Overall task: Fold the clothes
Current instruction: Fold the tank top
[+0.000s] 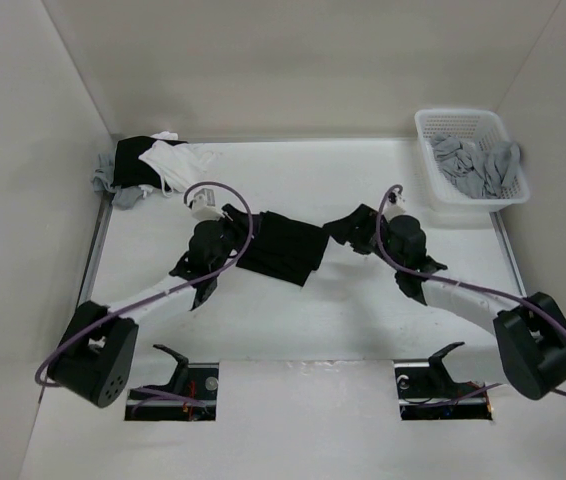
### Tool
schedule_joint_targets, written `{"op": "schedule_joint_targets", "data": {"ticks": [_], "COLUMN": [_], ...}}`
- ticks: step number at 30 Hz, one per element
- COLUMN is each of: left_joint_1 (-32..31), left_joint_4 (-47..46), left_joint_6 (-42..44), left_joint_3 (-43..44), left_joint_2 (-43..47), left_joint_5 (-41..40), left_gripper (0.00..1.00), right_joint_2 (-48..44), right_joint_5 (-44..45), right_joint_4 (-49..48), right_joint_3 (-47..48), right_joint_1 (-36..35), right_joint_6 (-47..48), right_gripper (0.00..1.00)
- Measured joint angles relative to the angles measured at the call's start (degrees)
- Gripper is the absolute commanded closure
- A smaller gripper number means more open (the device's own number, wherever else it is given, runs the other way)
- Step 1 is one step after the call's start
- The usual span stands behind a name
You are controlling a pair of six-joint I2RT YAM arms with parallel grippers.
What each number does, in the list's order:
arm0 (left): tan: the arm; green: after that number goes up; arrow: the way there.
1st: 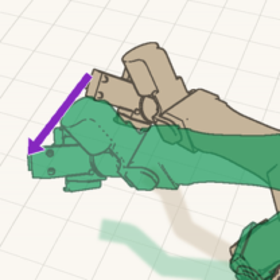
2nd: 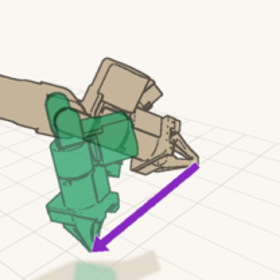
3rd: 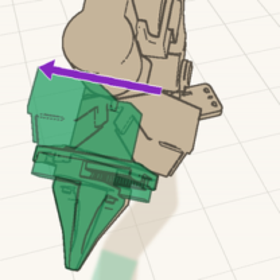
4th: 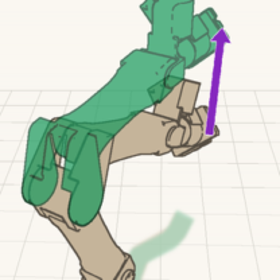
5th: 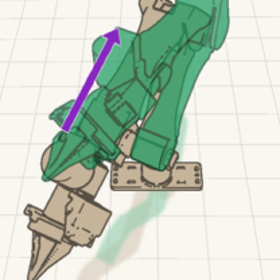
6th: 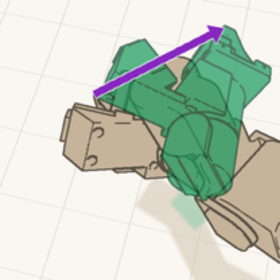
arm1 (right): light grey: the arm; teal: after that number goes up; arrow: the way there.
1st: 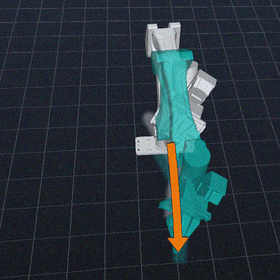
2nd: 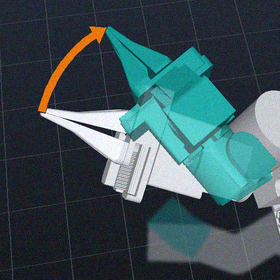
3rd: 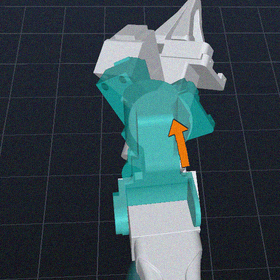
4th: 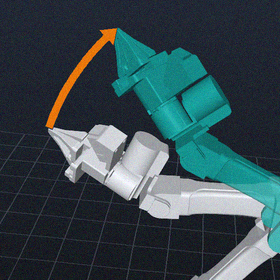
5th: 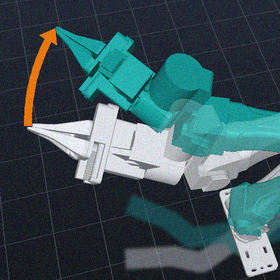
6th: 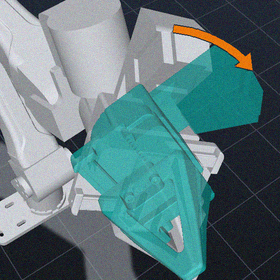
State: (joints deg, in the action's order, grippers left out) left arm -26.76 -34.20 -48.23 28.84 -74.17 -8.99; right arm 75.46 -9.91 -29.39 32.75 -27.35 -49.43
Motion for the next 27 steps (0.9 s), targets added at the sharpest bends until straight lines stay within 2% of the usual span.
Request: {"op": "schedule_joint_targets", "data": {"ticks": [1,5,10,17,27], "left_joint_1": [0.09,2.27,8.59,14.6,14.82], "left_joint_4": [2.43,11.76,19.89,23.67,24.09], "left_joint_6": [0.57,1.88,1.84,1.51,1.9], "left_joint_3": [-0.76,-2.91,-5.07,-6.71,-6.71], "left_joint_2": [2.14,7.82,11.61,12.76,11.74], "left_joint_5": [-0.52,-2.03,-2.47,0.44,2.45], "left_gripper": [0.58,0.53,0.47,0.47,0.46], "right_joint_2": [-1.75,-4.09,-7.63,-10.58,-9.27], "right_joint_5": [1.88,9.99,17.94,22.75,23.28], "right_joint_4": [-0.13,0.85,2.29,2.05,2.36], "right_joint_3": [-1.77,-6.32,-8.46,-9.92,-10.05], "right_joint_1": [-0.2,-1.7,-2.27,0.81,1.05], "right_joint_6": [1.22,5.25,7.89,8.28,8.26], "right_gripper": [0.0,0.0,0.0,0.0,0.0]}}
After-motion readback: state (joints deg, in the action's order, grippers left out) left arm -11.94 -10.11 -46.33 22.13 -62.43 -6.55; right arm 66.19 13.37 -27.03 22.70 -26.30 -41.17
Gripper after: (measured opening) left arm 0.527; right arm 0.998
